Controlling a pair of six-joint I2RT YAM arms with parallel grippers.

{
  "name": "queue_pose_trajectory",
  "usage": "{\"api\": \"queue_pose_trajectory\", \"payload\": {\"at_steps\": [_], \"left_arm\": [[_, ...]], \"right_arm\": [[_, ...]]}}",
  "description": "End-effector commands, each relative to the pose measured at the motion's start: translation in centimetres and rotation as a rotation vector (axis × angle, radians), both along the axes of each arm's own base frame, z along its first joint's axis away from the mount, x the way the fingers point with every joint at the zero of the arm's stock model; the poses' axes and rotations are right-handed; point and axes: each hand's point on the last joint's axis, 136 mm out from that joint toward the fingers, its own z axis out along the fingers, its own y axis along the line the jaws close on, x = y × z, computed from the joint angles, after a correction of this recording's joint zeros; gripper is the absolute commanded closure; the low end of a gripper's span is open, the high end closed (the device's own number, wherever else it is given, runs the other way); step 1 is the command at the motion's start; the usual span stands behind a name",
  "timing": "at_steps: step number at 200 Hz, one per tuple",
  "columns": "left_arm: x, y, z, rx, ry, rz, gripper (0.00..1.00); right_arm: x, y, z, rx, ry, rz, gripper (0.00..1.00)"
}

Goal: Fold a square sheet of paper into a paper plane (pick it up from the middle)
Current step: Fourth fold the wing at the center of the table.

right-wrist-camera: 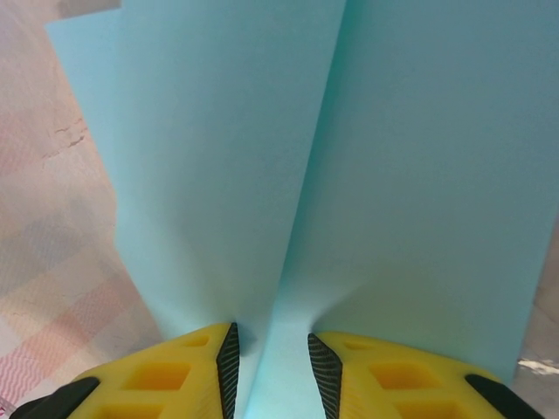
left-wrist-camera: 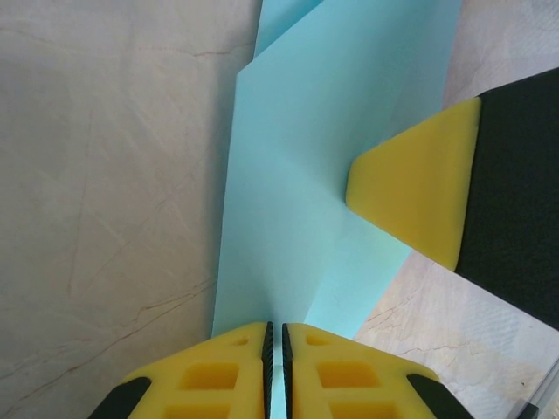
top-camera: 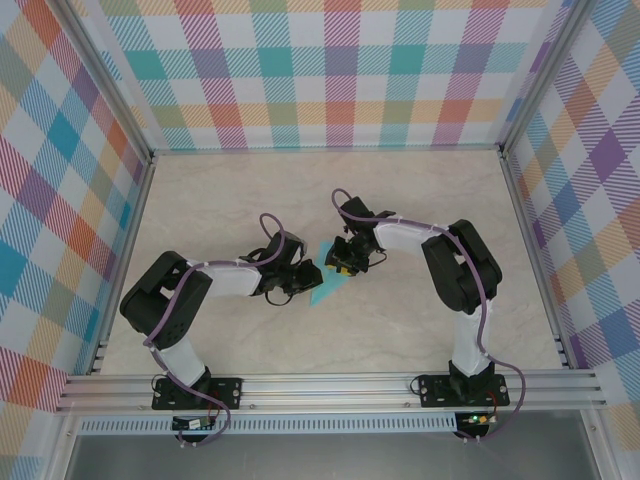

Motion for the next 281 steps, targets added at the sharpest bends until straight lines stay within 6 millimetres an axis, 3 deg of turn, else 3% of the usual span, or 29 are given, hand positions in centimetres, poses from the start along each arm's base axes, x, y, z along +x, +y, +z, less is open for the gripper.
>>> {"api": "queue_pose_trajectory", "payload": {"at_steps": [1, 197, 225, 281], "left_arm": [[0.3, -0.1, 0.0, 0.025, -0.006, -0.008, 0.87], [-1.2, 0.8, -2.3, 0.096, 0.074, -0.03, 0.92], [-1.8, 1.2, -2.9, 0.128, 0.109, -0.053, 0.98], [-3.4, 2.0, -4.5, 0.181, 0.181, -0.1, 1.0]], "right_arm": [[-4.1, -7.2, -7.8, -0.357, 0.165, -0.045, 0.67], [-4.6, -7.3, -8.1, -0.375, 0.192, -0.044, 0.68], [-3.7, -6.1, -6.1, -0.313, 0.156, -0.04, 0.68], [-0.1, -2.0, 1.9, -0.112, -0.01, 0.006, 0.69]]}}
